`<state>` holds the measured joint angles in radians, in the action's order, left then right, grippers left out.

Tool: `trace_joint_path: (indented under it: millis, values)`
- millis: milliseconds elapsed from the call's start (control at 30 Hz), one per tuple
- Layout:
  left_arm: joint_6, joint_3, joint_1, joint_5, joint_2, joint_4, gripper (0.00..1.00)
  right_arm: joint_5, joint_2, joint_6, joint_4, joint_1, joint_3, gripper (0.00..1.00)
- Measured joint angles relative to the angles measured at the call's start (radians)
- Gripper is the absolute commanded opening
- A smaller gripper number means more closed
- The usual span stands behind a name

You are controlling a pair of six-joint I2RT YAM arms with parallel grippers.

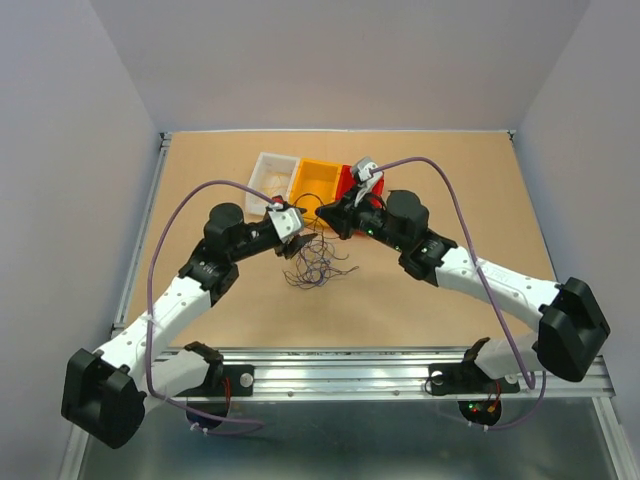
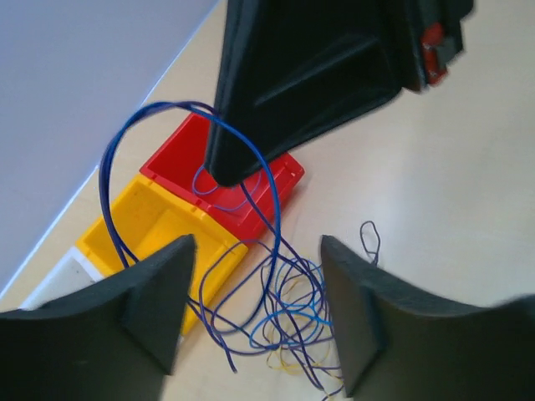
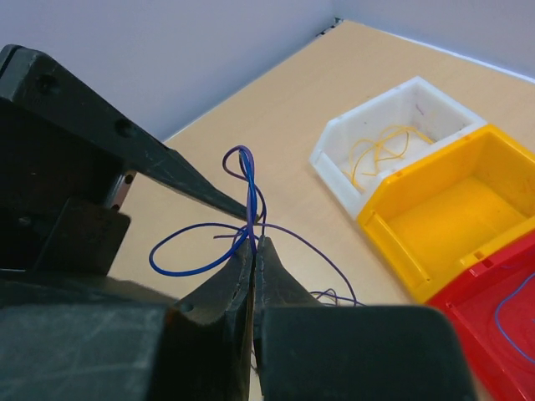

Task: Untangle the cables

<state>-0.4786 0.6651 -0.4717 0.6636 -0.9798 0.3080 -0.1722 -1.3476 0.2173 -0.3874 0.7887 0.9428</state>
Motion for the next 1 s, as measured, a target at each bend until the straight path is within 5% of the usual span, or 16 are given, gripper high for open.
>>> trace_joint_path:
  millis: [100, 333, 533, 767, 1000]
  values:
    - [0.011, 0.040, -0.025, -0.067, -0.042, -0.001, 0.00, 0.006, -0.013, 0.000, 0.008, 0.005, 0.013, 0.01]
    - [0.039, 0.095, -0.024, -0.113, 0.041, -0.125, 0.00, 0.215, -0.011, -0.013, 0.084, 0.009, 0.025, 0.00]
    - [0.105, 0.322, 0.011, -0.203, 0.174, -0.325, 0.00, 0.526, 0.134, -0.012, 0.163, 0.011, -0.024, 0.00]
    - [0.102, 0.465, 0.030, -0.786, 0.353, -0.382, 0.00, 0.921, 0.468, 0.002, 0.216, 0.011, -0.156, 0.00]
    - [0.008, 0.482, 0.031, -1.170, 0.407, -0.327, 0.00, 1.141, 0.768, 0.017, 0.272, 0.010, -0.275, 0.01]
